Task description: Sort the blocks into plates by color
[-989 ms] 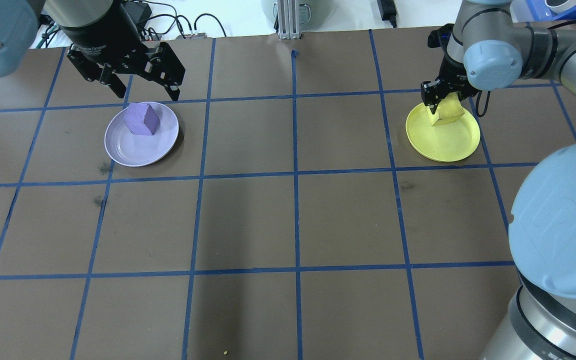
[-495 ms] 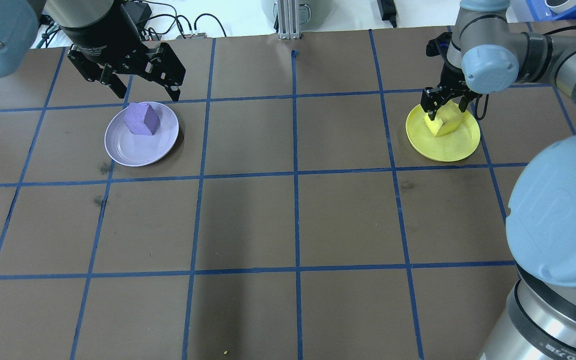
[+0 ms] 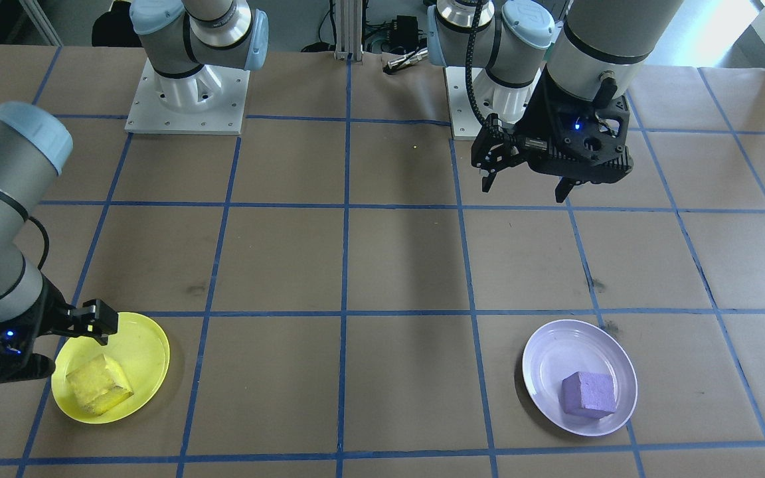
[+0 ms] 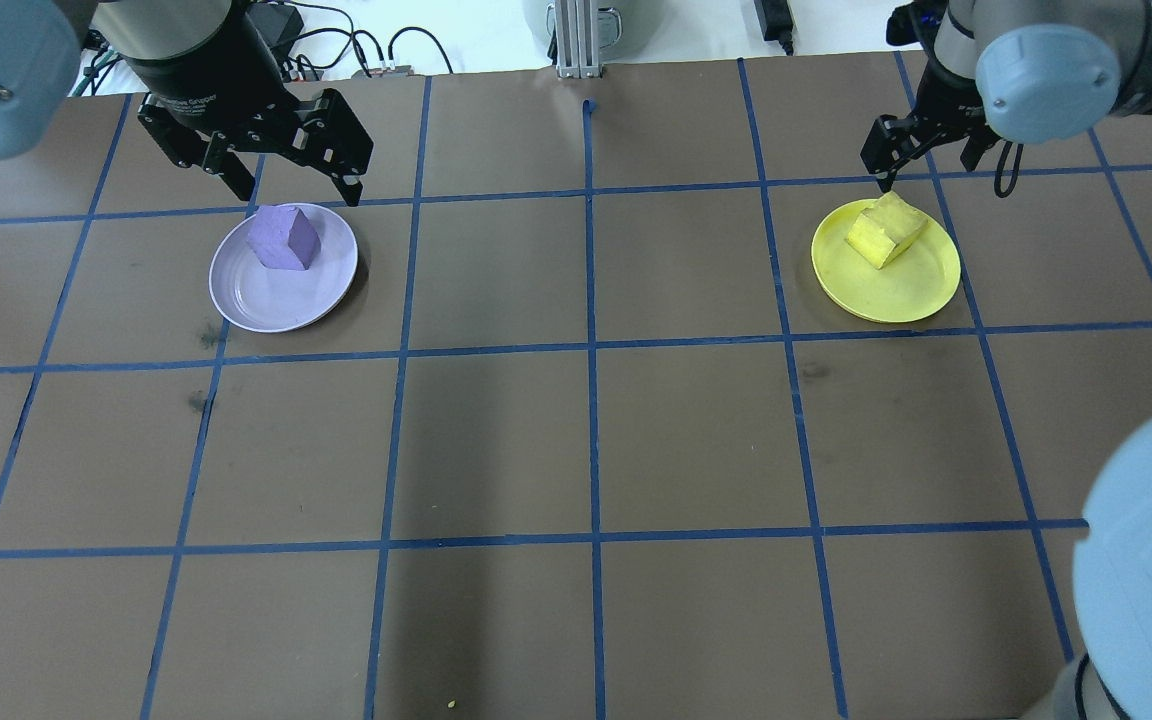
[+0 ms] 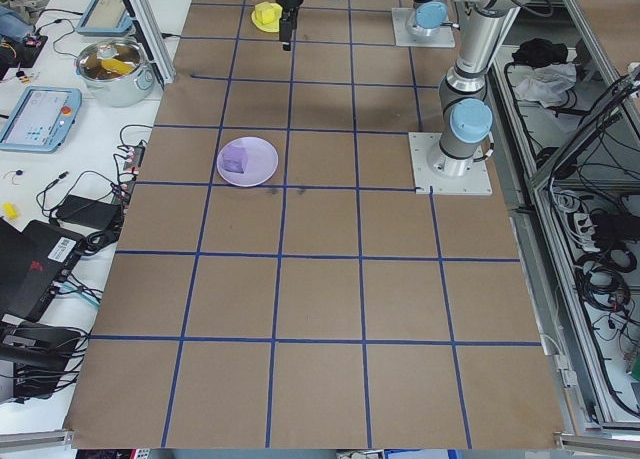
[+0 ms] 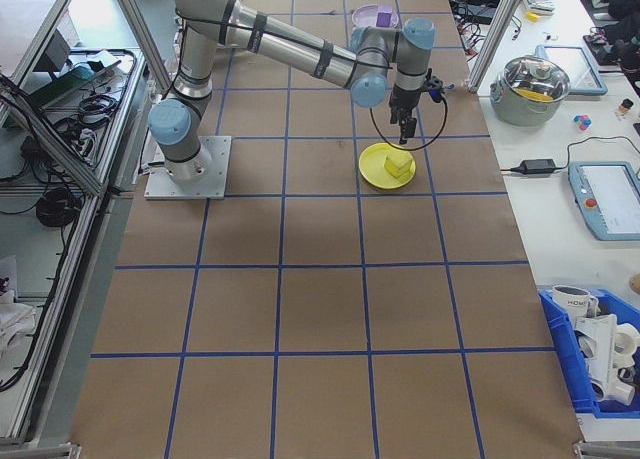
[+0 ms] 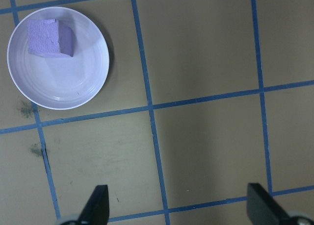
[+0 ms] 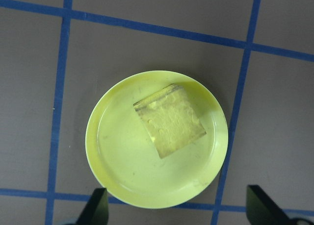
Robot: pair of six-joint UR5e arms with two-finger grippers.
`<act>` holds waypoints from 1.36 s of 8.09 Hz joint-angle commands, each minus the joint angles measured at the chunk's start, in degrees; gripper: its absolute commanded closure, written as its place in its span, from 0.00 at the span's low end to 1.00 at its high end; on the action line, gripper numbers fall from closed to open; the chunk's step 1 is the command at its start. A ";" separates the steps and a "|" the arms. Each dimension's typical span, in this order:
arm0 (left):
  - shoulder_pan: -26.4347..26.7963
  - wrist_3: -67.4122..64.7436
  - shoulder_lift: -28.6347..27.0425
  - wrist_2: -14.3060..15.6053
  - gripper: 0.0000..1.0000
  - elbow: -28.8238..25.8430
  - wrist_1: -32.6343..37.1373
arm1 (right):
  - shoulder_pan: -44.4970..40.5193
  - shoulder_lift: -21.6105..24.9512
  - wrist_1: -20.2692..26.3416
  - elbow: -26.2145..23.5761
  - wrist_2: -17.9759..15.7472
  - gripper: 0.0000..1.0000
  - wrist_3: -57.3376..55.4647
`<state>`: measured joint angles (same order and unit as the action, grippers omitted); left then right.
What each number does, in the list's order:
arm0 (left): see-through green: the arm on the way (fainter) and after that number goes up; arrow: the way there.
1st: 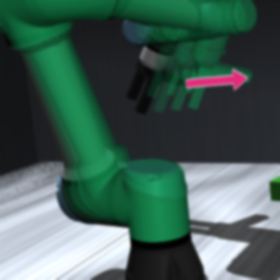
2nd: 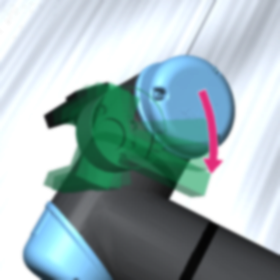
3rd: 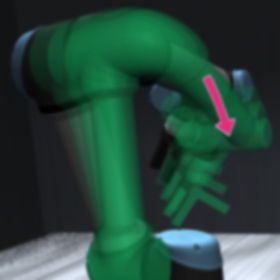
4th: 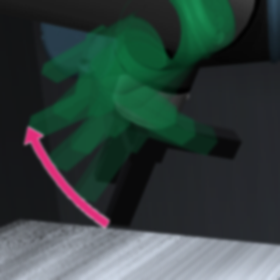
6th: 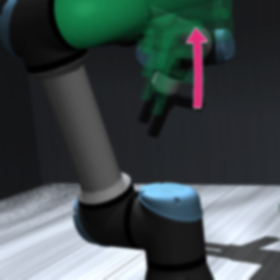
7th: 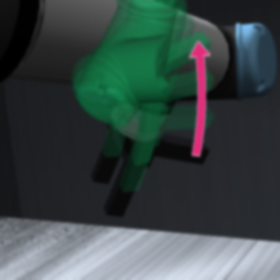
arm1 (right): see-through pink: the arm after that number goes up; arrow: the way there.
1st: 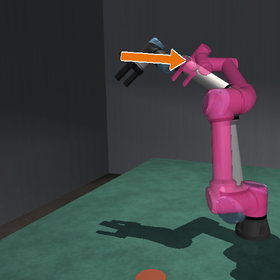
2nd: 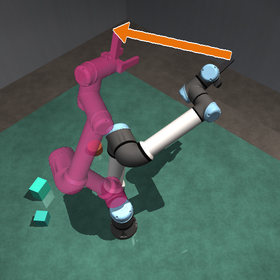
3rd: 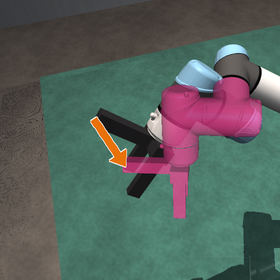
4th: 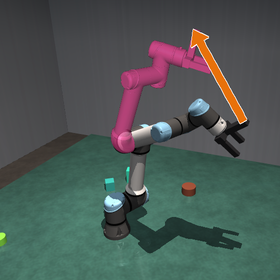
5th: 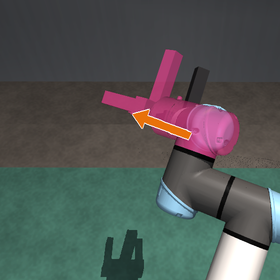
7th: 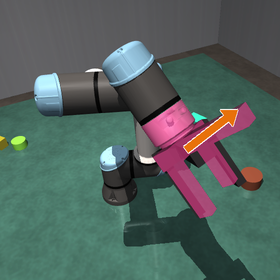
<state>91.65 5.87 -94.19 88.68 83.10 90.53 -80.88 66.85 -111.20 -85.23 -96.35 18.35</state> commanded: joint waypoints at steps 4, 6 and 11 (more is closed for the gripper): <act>0.02 -1.30 0.06 0.00 0.00 0.04 0.00 | -8.29 17.17 14.26 -0.11 5.12 0.00 -24.21; 0.02 -1.30 0.06 0.00 0.00 0.13 0.00 | -14.28 17.08 13.82 -0.20 4.68 0.00 -26.44; 0.02 -1.39 0.06 0.00 0.00 0.13 0.00 | -14.48 16.56 12.94 -0.37 5.38 0.00 -25.56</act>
<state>91.67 4.50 -94.11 88.76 83.17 90.53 -95.31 83.40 -98.15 -85.57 -90.95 -7.39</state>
